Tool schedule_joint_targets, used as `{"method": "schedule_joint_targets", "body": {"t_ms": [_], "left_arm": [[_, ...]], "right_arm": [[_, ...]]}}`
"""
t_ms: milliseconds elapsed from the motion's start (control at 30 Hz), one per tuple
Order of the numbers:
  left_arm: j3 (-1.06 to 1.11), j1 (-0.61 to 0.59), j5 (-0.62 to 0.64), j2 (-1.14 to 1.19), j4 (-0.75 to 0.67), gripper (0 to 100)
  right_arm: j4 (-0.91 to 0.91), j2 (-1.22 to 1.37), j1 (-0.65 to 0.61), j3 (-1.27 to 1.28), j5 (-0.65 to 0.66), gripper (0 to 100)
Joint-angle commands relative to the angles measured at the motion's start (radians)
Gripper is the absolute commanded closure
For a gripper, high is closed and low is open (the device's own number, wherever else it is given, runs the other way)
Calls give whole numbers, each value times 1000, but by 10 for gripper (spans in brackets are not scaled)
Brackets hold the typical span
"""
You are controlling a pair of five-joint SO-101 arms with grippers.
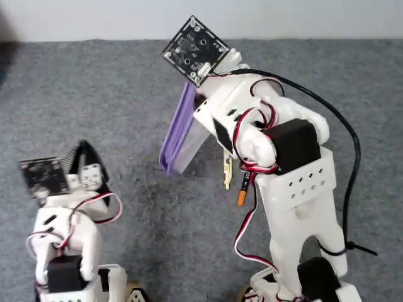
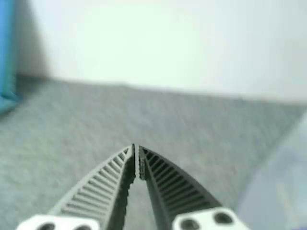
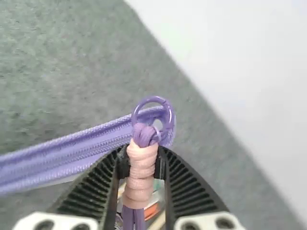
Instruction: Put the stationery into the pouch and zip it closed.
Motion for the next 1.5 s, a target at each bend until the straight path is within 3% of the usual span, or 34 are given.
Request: {"method": "schedule_joint_targets", "body": {"t_ms": [0, 233, 533, 667, 933, 1233, 1467], "left_arm": [[-79, -31, 14, -6, -31, 985], [-25, 60, 12, -5, -31, 985], [94, 61, 11, -5, -123, 985], [96, 160, 12, -5, -104, 985], [70, 427, 12, 2, -58, 985], [71, 532, 14, 2, 43, 984], [70, 635, 14, 0, 71, 984]], "right_arm": [[-79, -45, 15, -48, 107, 991], [-154, -24, -33, -44, 249, 991], [-39, 48, -150, -44, 253, 991], [-38, 88, -196, -44, 252, 991], [10, 142, -306, -44, 127, 991], [286, 133, -357, -64, -106, 991], [305, 148, -312, -186, -120, 991]]}}
